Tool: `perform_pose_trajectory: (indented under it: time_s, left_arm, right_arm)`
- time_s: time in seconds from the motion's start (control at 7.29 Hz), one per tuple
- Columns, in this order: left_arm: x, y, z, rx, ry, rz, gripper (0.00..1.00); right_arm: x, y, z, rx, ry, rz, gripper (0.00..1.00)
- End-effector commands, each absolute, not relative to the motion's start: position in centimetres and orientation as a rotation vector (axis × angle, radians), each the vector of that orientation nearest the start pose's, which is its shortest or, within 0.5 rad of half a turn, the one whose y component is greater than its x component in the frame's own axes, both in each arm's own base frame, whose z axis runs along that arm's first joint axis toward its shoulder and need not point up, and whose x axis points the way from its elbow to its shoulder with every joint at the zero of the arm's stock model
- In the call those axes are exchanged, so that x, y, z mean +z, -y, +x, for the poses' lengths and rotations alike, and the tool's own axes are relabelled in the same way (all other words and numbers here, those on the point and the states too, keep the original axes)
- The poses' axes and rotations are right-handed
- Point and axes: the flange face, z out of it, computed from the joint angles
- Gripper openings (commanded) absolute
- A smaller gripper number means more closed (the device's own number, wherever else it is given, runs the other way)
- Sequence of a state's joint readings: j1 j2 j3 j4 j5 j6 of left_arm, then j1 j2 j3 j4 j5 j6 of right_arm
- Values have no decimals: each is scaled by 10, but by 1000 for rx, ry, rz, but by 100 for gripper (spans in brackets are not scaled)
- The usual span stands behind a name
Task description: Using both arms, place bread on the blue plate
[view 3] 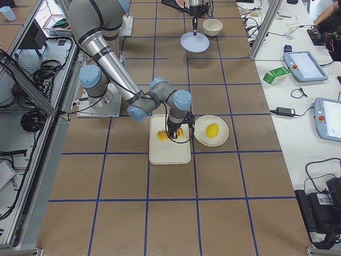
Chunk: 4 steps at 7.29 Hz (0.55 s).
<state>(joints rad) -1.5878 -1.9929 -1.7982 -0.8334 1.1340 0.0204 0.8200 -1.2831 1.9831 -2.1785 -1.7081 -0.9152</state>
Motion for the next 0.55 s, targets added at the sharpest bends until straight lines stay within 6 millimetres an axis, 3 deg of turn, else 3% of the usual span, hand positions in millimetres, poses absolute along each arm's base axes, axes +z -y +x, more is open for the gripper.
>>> perform_pose_trajectory:
  time_s: [0.0, 0.41]
  left_arm:
    - [186, 574, -209, -110, -3576, 168, 0]
    - [172, 562, -212, -46, -3580, 163, 0]
  right_arm:
    - [218, 458, -262, 246, -3148, -270, 0]
    - [225, 465, -264, 214, -3154, -264, 0]
